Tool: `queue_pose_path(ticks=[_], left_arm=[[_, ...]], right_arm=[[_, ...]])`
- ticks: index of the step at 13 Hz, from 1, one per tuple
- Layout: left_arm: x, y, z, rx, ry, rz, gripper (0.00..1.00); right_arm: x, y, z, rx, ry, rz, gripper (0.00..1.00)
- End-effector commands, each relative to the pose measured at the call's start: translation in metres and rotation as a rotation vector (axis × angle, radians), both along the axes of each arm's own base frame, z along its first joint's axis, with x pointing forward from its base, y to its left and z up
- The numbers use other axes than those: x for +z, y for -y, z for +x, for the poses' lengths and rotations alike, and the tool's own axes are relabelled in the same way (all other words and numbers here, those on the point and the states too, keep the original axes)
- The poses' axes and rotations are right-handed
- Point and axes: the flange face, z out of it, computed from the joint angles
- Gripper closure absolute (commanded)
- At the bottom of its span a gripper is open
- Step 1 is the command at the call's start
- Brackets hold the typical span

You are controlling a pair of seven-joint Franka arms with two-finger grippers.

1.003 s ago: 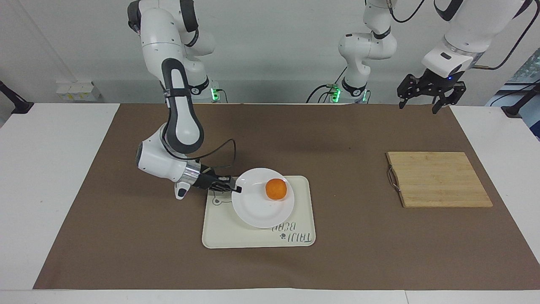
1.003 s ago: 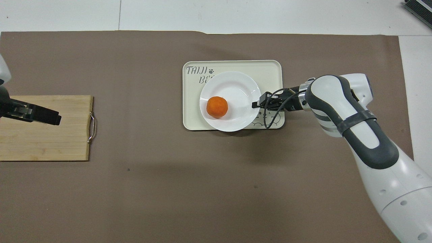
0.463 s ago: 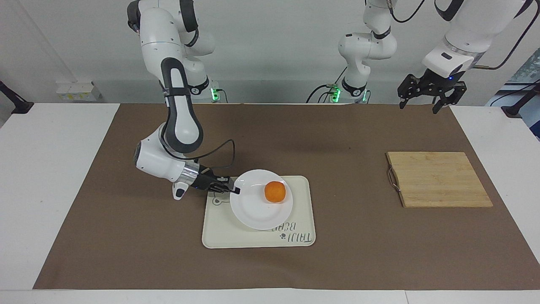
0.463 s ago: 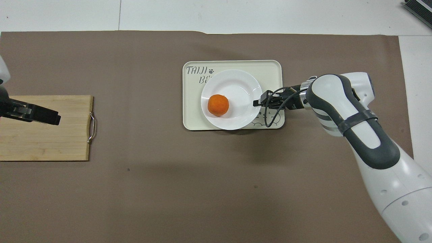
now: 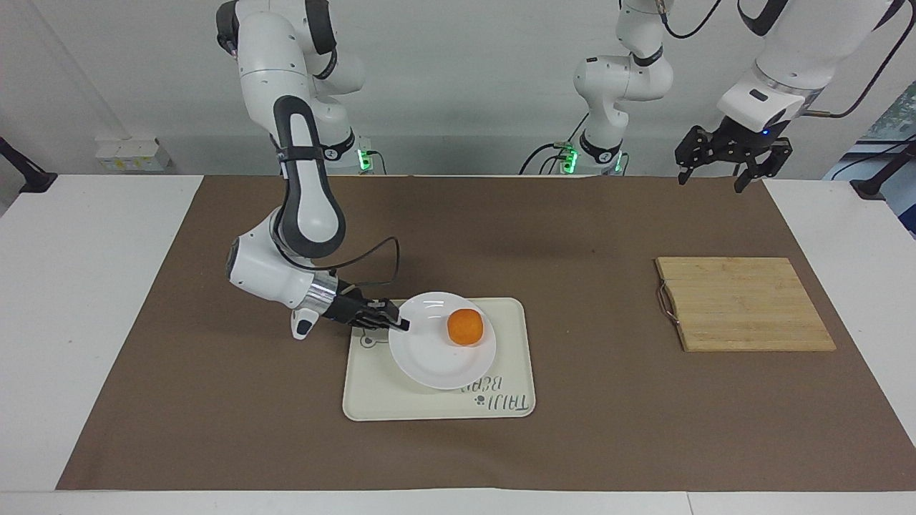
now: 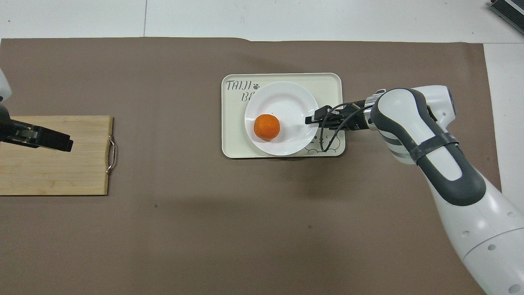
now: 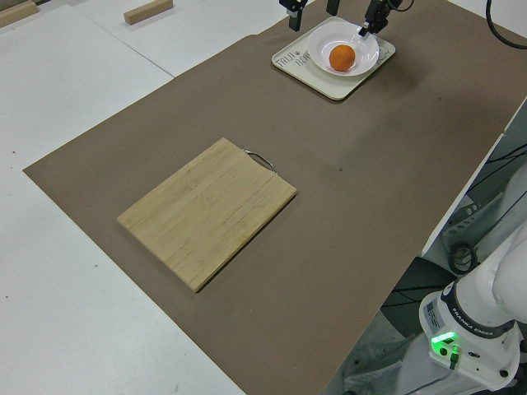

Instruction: Place orange and plate with both arms

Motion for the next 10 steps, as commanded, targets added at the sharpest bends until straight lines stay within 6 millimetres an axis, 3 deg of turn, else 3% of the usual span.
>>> queue_pose_path(ticks=[1,5,8,10], left_arm=[[0.001,-0.003,-0.005,0.011,0.010,0.001,0.00],[0.001,-0.003,-0.005,0.009,0.013,0.001,0.00],[0.001,-0.003,-0.005,0.009,0.013,0.001,0.00],[0.001,-0.004,-0.005,0.012,0.013,0.001,0.00]], right_arm=[[0.007,0.000,0.011,0.014,0.027,-0.048,0.00],[0.008,0.003,0.018,0.063,0.046,-0.105,0.00],[0.036,0.016,0.030,0.130,0.113,-0.228,0.00],[0.042,0.021,0.030,0.159,0.117,-0.325,0.00]])
